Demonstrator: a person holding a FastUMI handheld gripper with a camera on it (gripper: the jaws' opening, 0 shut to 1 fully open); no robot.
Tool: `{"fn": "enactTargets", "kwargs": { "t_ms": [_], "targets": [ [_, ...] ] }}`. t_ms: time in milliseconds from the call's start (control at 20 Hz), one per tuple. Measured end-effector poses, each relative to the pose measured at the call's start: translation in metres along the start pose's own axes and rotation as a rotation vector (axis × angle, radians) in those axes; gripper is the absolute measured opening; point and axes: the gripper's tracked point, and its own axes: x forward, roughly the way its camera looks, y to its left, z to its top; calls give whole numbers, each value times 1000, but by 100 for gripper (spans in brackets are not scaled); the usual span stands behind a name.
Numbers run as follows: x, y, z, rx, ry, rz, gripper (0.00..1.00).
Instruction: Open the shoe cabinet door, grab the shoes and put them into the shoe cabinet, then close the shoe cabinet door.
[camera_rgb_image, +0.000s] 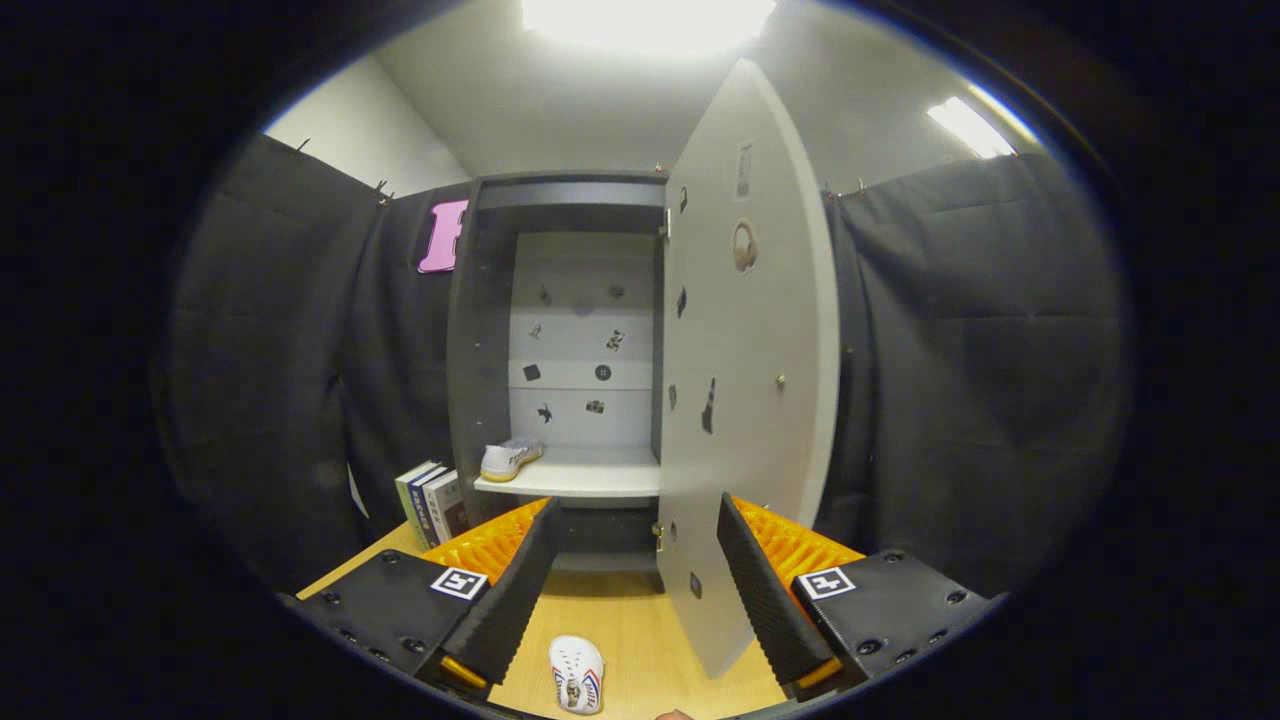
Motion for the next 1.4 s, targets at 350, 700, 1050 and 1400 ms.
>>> {"fn": "enactTargets", "kwargs": {
  "t_ms": [350,700,1050,1400],
  "targets": [
    [40,54,-101,-19,188,106,98],
    [65,74,-204,-11,395,140,98],
    [78,84,-286,-38,558,157,98],
    [84,93,-350,-51,705,189,98]
  ]
}}
